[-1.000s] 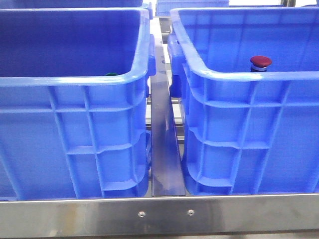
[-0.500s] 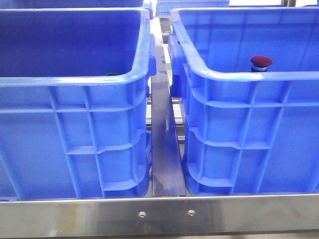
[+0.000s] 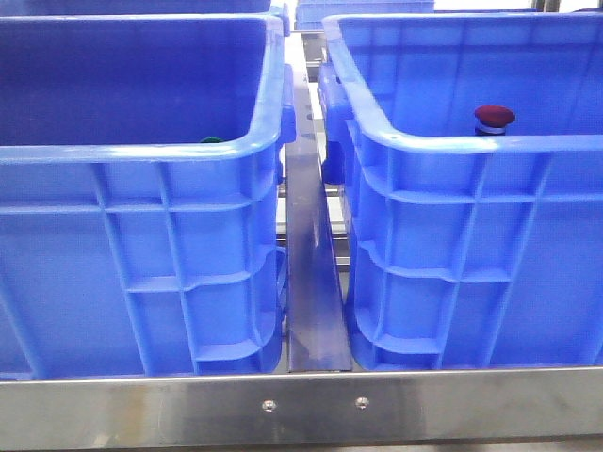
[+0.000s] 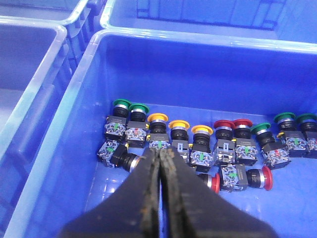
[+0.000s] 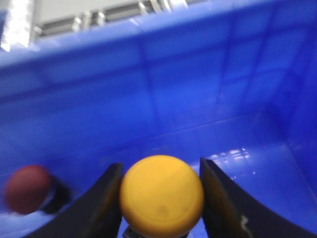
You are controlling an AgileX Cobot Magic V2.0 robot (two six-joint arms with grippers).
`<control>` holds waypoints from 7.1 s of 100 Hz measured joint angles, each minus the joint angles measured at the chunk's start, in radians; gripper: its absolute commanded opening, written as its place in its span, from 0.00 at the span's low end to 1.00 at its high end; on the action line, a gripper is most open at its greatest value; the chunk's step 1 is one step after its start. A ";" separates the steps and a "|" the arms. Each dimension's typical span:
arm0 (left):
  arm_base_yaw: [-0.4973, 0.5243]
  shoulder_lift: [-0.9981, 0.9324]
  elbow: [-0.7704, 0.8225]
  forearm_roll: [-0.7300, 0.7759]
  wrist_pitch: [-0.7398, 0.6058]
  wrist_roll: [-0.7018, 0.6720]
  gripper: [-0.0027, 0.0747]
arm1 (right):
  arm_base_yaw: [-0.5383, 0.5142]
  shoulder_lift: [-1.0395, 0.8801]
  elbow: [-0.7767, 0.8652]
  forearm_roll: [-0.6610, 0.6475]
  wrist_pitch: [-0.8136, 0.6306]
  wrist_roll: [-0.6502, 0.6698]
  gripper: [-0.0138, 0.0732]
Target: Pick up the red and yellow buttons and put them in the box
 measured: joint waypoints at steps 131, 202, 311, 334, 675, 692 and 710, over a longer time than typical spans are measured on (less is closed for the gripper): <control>0.000 0.000 0.000 0.000 -0.002 0.000 0.01 | -0.002 0.278 -0.124 0.016 0.064 -0.004 0.71; 0.000 0.000 0.002 0.000 -0.002 0.000 0.01 | -0.002 -0.238 0.080 0.018 0.172 -0.004 0.78; 0.000 0.000 0.002 0.000 -0.002 0.000 0.01 | -0.002 -0.933 0.390 0.016 0.272 -0.013 0.08; 0.000 0.000 0.002 0.000 -0.002 0.000 0.01 | -0.002 -0.933 0.390 0.016 0.309 -0.013 0.08; 0.113 -0.539 0.743 -0.247 -0.653 0.318 0.01 | -0.002 -0.933 0.392 0.008 0.404 -0.013 0.08; 0.113 -0.539 0.743 -0.247 -0.655 0.318 0.01 | -0.002 -0.933 0.392 0.008 0.404 -0.016 0.08; 0.113 -0.539 0.743 -0.247 -0.655 0.318 0.01 | -0.002 -0.933 0.392 0.008 0.404 -0.016 0.08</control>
